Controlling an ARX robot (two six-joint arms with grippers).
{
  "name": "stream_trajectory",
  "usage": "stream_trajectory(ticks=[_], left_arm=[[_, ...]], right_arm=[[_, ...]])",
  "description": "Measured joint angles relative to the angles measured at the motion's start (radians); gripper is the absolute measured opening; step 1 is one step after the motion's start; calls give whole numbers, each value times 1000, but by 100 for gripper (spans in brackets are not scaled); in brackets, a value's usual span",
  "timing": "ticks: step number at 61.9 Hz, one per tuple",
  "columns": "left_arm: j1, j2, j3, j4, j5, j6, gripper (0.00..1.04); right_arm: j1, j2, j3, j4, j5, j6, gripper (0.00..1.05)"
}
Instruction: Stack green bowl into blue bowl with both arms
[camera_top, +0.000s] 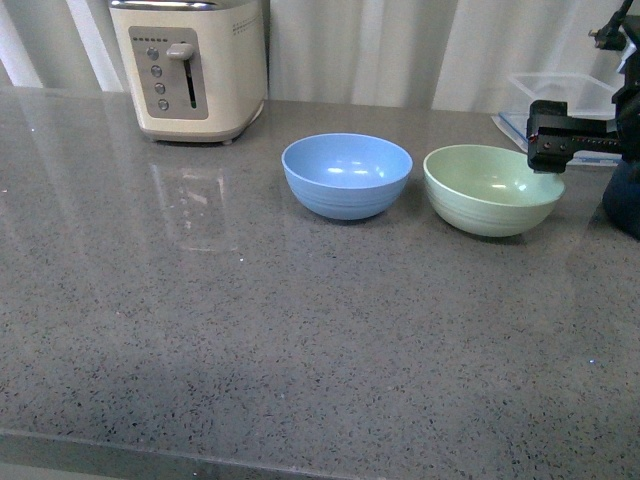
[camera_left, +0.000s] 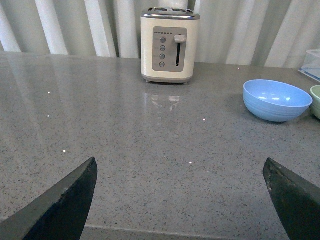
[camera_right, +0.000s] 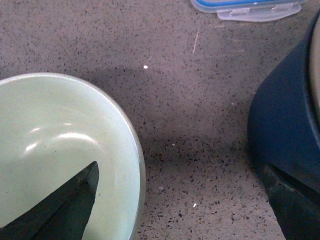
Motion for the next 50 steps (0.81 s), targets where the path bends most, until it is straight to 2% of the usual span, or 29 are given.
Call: stream_trajectory(ticks=[12,15,31,36,47,50], left_arm=[[0,0,0,0,0,0,98],[0,0,0,0,0,0,98],[0,0,0,0,0,0,98],[0,0,0,0,0,0,98],[0,0,0,0,0,0,98],[0,0,0,0,0,0,98]], right_arm=[[7,37,20,-6,7,0,95],[10,45,25,-6,8,0,90],[20,65,48,-14,10,1,51],[23,71,56,-21,10,1,31],[26,74,59,-26,5,5,5],[26,74,62,-27,0,11,1]])
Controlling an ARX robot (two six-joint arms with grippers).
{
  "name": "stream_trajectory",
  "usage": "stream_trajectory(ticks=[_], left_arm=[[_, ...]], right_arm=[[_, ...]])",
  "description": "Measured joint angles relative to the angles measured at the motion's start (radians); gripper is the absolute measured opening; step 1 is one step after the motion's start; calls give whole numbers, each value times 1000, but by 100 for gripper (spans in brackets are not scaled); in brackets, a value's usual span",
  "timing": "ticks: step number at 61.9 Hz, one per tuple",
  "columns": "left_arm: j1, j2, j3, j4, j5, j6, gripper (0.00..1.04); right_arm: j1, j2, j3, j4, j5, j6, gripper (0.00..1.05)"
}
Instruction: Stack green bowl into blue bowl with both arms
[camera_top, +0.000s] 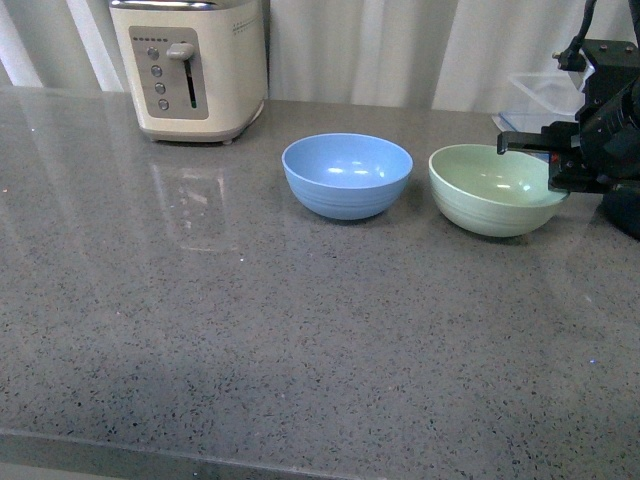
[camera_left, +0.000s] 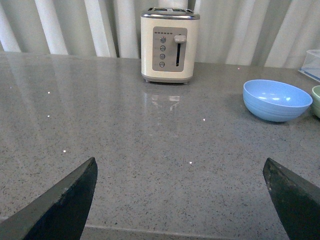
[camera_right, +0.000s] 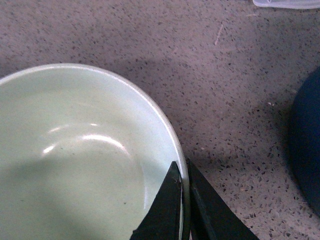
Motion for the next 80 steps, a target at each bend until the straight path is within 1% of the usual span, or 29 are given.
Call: stream_trajectory(ticks=[18,33,43,49,54,62,80], left_arm=[[0,0,0,0,0,0,98],[0,0,0,0,0,0,98],[0,0,0,0,0,0,98],[0,0,0,0,0,0,98],[0,0,0,0,0,0,98],[0,0,0,0,0,0,98],[0,0,0,0,0,0,98]], right_arm=[[-1,-36,3,-7,-5,-1,1],[13,-188,10,-22,-34,-11,1],[68,-231,76,-20,-57,-4,1],[113,-225,91,38,-68,16,1],[153,-200,108,89,-70,41,1],[216,-105,153,99,-63,70,1],[259,21,189,80,-51,79,1]])
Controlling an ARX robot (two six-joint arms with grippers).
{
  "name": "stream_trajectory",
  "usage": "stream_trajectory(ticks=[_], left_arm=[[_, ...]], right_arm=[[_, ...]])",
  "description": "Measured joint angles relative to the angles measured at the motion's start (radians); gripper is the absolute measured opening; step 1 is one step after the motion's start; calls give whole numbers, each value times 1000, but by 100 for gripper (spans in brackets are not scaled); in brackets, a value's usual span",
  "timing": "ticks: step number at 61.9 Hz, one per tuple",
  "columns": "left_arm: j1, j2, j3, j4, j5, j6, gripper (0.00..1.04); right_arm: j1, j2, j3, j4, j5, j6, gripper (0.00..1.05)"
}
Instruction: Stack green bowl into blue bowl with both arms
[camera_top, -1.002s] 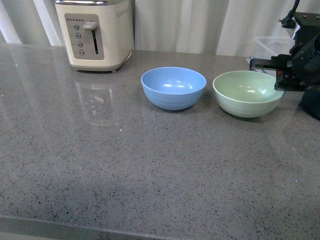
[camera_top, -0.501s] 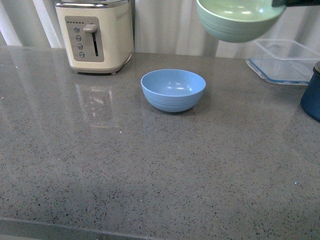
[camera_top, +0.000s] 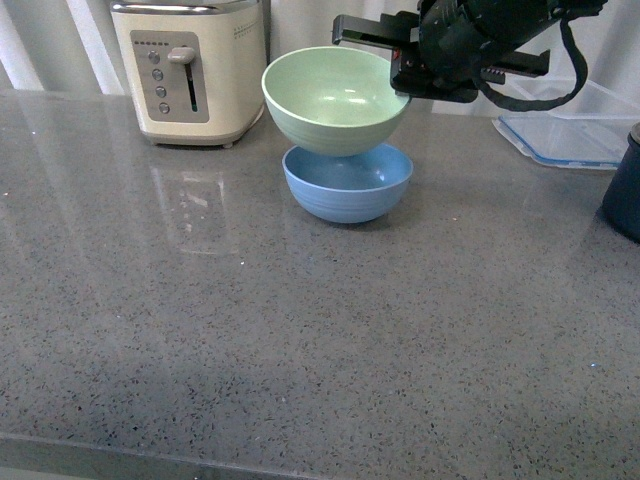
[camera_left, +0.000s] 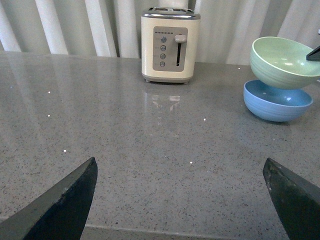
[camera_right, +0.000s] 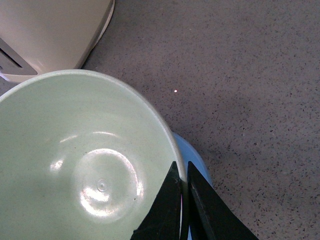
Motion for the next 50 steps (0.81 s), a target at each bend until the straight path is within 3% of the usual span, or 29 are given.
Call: stream_trajectory(ticks=[23,31,41,50], left_arm=[[0,0,0,0,0,0,98],[0,0,0,0,0,0,98],[0,0,0,0,0,0,98],[0,0,0,0,0,0,98]], right_arm=[[-5,69,13,-1,37,-14,2],[-16,58,9,0,4,-11,28],[-37,-38,-65,61,-51,7,53],[-93,-252,-266,333,-150,29,80]])
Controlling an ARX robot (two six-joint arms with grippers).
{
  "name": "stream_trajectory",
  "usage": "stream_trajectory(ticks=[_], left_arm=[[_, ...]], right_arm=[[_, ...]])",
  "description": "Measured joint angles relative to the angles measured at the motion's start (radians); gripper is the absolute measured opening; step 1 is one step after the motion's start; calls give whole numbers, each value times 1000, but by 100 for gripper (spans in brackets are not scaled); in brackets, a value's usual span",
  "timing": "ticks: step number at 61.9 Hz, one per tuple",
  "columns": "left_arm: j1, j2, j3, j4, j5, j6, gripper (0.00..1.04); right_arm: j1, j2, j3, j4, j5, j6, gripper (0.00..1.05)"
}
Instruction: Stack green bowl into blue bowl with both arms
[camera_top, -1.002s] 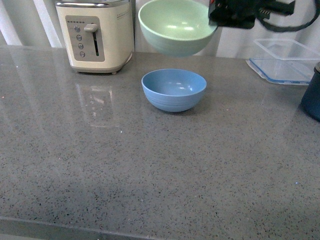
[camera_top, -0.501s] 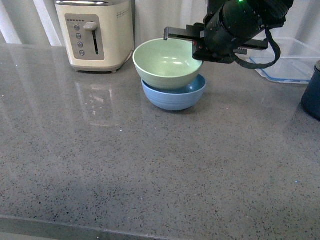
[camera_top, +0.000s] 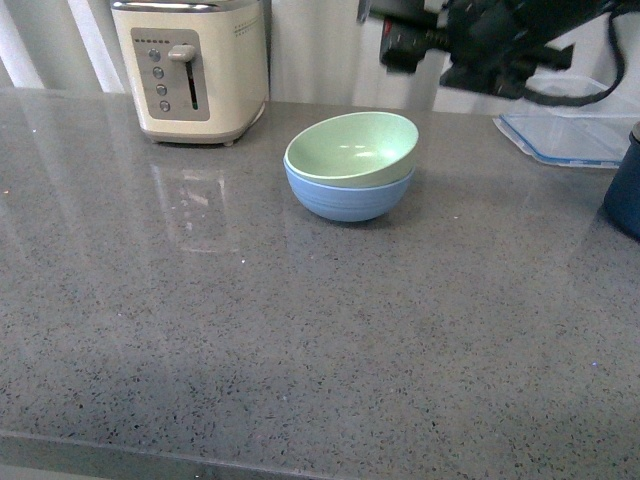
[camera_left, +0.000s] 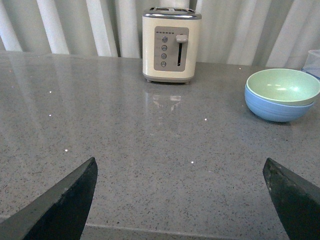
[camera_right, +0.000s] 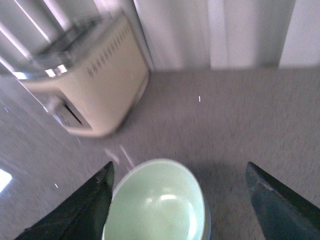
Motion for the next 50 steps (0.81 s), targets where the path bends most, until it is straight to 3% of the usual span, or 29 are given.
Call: stream_trajectory(ticks=[5,9,11,22,35,50], left_arm=[[0,0,0,0,0,0,98],[0,0,0,0,0,0,98],[0,0,0,0,0,0,98],[0,0,0,0,0,0,98],[0,0,0,0,0,0,98],[0,0,0,0,0,0,98]], right_arm=[[-35,-130,-147,168,24,-12,90],[-58,-228,-301,323,228,-127,76],[-68,-254,-358,359,256,-164,71],[-106,-348,-643,460,229,-257,39],[-146,-495,-835,528,192,-274,2],[-181,-627,-995,543,156,-278,1]])
